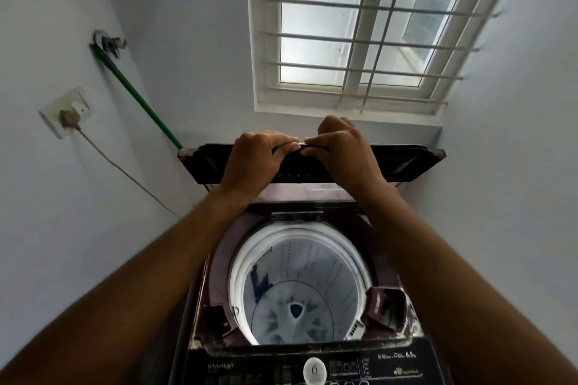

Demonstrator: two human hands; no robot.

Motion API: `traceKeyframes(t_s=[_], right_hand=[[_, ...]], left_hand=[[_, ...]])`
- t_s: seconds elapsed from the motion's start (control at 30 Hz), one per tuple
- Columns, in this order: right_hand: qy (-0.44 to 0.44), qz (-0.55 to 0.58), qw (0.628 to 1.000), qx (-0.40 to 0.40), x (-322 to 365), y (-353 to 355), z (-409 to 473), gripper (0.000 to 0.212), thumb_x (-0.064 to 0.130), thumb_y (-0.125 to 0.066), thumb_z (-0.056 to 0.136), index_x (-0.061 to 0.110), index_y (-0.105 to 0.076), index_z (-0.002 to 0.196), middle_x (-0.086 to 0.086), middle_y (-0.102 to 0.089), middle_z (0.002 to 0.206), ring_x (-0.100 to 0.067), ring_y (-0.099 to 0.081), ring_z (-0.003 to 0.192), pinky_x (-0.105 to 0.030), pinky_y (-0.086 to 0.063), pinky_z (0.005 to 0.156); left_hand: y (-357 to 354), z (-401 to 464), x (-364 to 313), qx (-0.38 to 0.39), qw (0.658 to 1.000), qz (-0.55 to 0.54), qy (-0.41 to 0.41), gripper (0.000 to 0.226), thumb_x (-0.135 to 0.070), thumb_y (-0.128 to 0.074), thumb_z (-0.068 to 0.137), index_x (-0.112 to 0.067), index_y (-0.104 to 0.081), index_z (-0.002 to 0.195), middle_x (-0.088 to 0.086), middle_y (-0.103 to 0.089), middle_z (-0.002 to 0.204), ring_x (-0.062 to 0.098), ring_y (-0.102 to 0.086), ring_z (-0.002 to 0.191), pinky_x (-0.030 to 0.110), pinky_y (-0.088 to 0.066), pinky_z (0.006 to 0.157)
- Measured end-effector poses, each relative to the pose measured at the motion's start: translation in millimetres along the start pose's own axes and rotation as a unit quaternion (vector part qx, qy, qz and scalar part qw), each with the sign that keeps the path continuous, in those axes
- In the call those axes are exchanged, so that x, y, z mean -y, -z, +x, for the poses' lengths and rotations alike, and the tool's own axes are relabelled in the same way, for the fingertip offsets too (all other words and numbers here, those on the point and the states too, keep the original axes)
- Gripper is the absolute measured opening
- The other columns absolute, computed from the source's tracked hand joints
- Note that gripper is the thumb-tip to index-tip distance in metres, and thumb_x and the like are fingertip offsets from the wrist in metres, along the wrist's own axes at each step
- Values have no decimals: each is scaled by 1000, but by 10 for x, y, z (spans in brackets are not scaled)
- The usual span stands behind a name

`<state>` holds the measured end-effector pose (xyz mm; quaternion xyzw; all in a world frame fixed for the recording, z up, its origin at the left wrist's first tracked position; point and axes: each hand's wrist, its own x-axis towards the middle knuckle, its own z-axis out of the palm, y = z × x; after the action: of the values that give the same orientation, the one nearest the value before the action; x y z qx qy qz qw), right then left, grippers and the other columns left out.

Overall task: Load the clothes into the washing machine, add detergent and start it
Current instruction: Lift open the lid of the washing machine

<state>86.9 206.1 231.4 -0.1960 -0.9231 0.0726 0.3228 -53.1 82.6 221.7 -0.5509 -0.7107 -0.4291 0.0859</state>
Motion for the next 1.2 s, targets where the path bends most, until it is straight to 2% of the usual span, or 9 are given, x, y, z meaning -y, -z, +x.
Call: traceKeyframes(t_s=[0.1,0.23,0.4,0.53,0.63,0.7,0.77,0.83,1.2], right_hand=[[5,-106,993,-57,-30,-148,75,32,36,-57,91,14,-75,106,-6,-59,95,-27,-55,93,-40,-51,69],[-10,-198,979,-46,-101,-326,184,45,25,-49,94,7,-55,135,-10,-60,112,-33,-53,106,-46,-44,94],[-5,-156,986,55,-257,-396,378,73,25,-43,89,2,-20,154,-17,-40,148,-33,-30,142,-50,-10,123],[3,-103,988,113,-450,-375,633,82,15,-52,87,1,-8,155,-15,-16,162,-26,-3,152,-40,0,124],[-8,-78,991,104,-546,-440,786,79,13,-58,86,2,-19,153,-15,-19,161,-27,-6,152,-38,-3,124],[-22,-75,993,90,-602,-507,863,80,15,-63,84,2,-24,153,-17,-25,155,-34,-18,146,-40,-17,123],[-20,-101,991,83,-645,-591,920,85,22,-65,83,1,-22,153,-18,-30,145,-35,-25,139,-42,-23,120],[-20,-128,988,88,-684,-694,971,92,31,-65,82,0,-17,154,-17,-31,142,-34,-23,138,-44,-16,122],[-48,-103,985,130,-970,-982,1212,93,31,-59,85,2,-6,155,-20,-12,159,-33,-3,150,-43,-4,124]], left_hand=[[-63,274,77,-4,999,18,26,19,-37,-71,88,-24,-80,99,-6,-77,95,7,-71,88,20,-53,85],[-104,589,157,14,997,46,62,19,-41,-71,86,-27,-79,97,-5,-77,95,12,-72,92,31,-56,87],[-222,874,187,29,987,147,64,21,-33,-59,94,-23,-77,99,8,-75,100,31,-69,97,38,-56,83],[-464,965,389,32,984,171,36,45,0,-47,93,-19,-64,129,13,-56,141,29,-48,135,40,-44,108],[-534,1044,582,49,982,183,-12,60,5,-41,91,-12,-42,149,9,-39,155,22,-27,149,32,-16,123],[-537,1057,640,86,975,202,-33,71,5,-41,87,-7,-25,155,10,-24,162,20,-13,152,30,-2,124],[-527,1069,671,112,970,211,-40,80,4,-43,81,-7,-17,157,11,-17,164,21,-7,153,32,0,125],[-538,1136,707,120,970,207,-33,81,3,-46,79,-6,-21,156,12,-25,161,24,-14,152,31,-3,124],[-765,1468,966,109,980,169,4,79,4,-48,79,-11,-28,155,7,-31,160,18,-20,150,20,-4,119]])
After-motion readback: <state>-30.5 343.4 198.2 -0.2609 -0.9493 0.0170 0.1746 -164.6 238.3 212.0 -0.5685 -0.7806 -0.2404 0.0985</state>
